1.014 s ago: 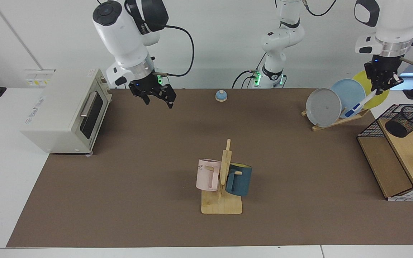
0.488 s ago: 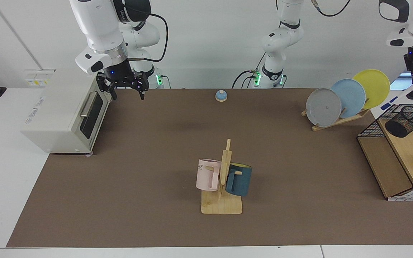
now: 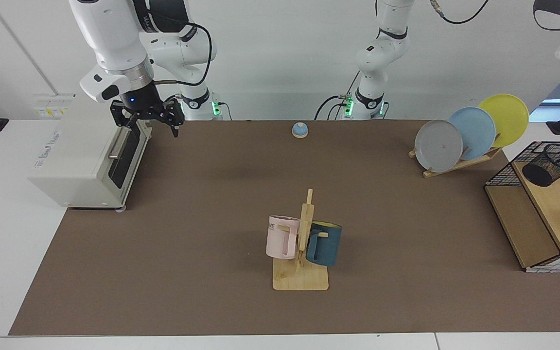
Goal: Put markers into pen holder
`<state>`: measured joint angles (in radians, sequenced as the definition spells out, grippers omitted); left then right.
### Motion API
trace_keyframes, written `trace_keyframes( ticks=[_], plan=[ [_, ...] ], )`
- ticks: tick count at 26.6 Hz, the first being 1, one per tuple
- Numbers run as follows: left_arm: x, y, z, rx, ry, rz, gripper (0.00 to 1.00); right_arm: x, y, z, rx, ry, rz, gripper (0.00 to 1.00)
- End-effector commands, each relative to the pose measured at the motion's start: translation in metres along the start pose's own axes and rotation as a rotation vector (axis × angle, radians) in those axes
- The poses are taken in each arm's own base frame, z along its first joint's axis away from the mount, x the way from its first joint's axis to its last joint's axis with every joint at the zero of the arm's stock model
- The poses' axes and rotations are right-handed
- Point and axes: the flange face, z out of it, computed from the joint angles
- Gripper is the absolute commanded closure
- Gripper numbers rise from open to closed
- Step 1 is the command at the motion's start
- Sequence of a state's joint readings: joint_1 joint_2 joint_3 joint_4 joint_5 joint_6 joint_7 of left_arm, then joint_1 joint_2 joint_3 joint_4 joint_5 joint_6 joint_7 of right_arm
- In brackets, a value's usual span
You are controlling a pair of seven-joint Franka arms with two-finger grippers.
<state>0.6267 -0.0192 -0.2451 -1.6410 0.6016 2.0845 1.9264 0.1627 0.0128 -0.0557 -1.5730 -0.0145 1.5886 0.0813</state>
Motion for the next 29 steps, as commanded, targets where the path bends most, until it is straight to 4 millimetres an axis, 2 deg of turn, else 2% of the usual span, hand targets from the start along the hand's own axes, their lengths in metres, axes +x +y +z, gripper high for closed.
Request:
trace_keyframes(
  ticks=[1, 5, 6, 7, 8, 12, 16, 19, 22, 29],
  plan=[
    [0.001, -0.001, 0.036, 0.001, -0.017, 0.036, 1.00, -0.002, 0.007, -0.002, 0.000, 0.009, -0.011, 0.00],
    [0.009, -0.001, 0.044, -0.008, -0.013, 0.054, 1.00, -0.002, 0.009, -0.002, 0.000, 0.009, -0.008, 0.00],
    [0.012, 0.000, 0.046, -0.013, -0.009, 0.059, 0.96, -0.002, 0.009, -0.002, 0.000, 0.009, -0.008, 0.00],
    [0.015, 0.000, 0.046, -0.018, -0.004, 0.063, 0.64, -0.002, 0.009, -0.002, 0.000, 0.009, -0.008, 0.00],
    [0.018, -0.001, 0.046, -0.026, 0.004, 0.062, 0.01, -0.002, 0.009, -0.002, 0.000, 0.009, -0.008, 0.00],
    [0.026, -0.003, 0.044, -0.053, 0.028, 0.049, 0.00, -0.002, 0.009, -0.002, 0.000, 0.009, -0.008, 0.00],
    [0.048, -0.016, 0.026, -0.066, 0.042, 0.028, 0.00, -0.002, 0.009, -0.002, 0.000, 0.009, -0.008, 0.00],
    [0.072, -0.025, 0.008, -0.095, 0.065, -0.028, 0.00, -0.002, 0.009, -0.002, 0.000, 0.009, -0.008, 0.00],
    [0.093, -0.027, 0.000, -0.136, 0.117, -0.112, 0.00, -0.002, 0.009, -0.002, 0.000, 0.009, -0.008, 0.00],
    [0.158, -0.042, -0.039, -0.197, 0.198, -0.264, 0.00, -0.002, 0.009, -0.002, 0.000, 0.009, -0.008, 0.00]
  ],
)
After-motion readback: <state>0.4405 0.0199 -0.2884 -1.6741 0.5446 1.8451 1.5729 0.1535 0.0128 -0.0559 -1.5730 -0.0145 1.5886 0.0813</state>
